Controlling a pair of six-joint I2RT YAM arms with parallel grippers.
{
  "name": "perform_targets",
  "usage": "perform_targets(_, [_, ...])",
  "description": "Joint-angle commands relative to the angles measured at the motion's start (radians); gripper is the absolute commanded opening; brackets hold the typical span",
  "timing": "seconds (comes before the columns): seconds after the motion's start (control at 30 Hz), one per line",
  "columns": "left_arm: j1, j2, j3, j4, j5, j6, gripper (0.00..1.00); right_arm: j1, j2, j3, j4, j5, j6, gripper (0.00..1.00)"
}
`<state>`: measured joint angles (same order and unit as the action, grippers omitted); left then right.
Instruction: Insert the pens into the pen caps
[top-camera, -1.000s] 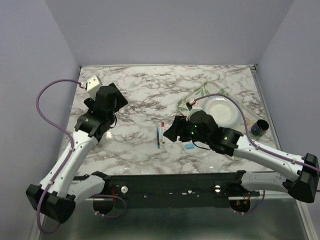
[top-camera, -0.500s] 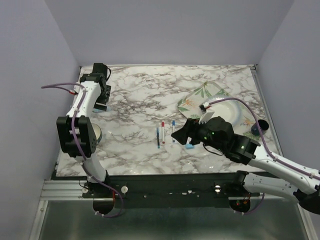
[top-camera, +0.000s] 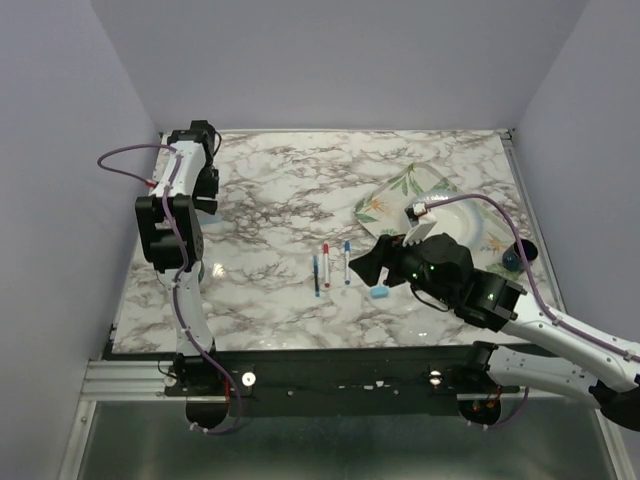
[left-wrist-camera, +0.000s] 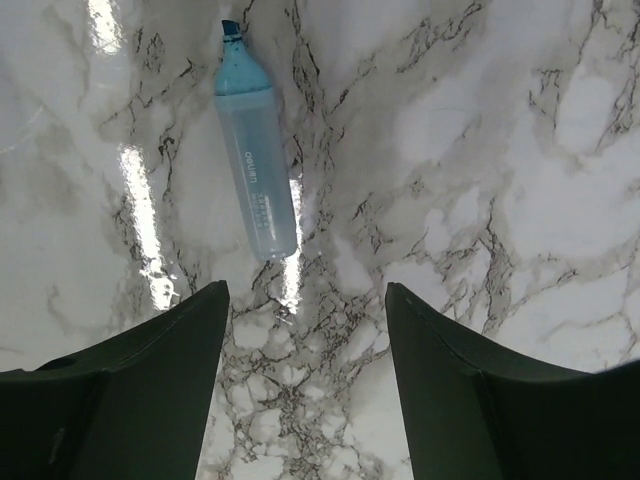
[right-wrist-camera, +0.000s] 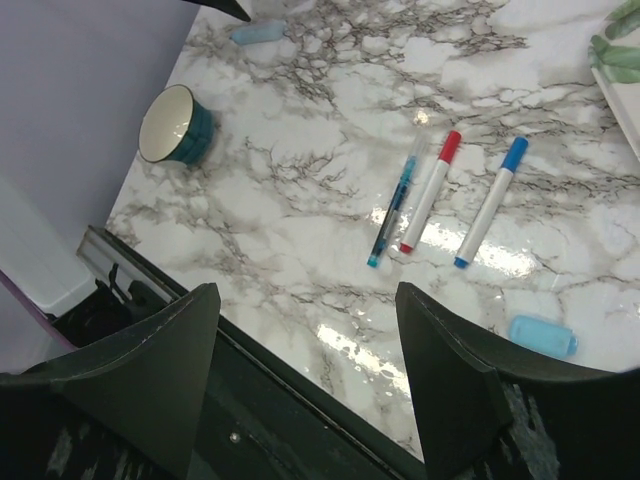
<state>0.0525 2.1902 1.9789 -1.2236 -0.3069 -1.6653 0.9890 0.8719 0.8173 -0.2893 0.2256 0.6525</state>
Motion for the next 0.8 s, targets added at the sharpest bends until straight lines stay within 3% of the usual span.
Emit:
perform_targets(0.0, [0.021,0.014,-0.032,-0.056,-0.057,-0.062,0.71,0.004,0.019,0.046,-0.014,0.041,-0.047,0.78])
perform_targets(0.53, [0.037,0.046,-0.215,0.199,-0.012,0.004,0.65,0.004,0.022,0.042,0.003,0.024,-0.051,0.78])
perform_targets(0.67, [0.038,0.052,-0.229,0.190,-0.008,0.022,0.53,0.005,0.018,0.042,0.004,0.023,-0.051,0.78])
perform_targets(0.77, [0.037,0.054,-0.259,0.187,0.025,0.048,0.37,0.005,0.018,0.049,-0.004,0.020,-0.051,0.78])
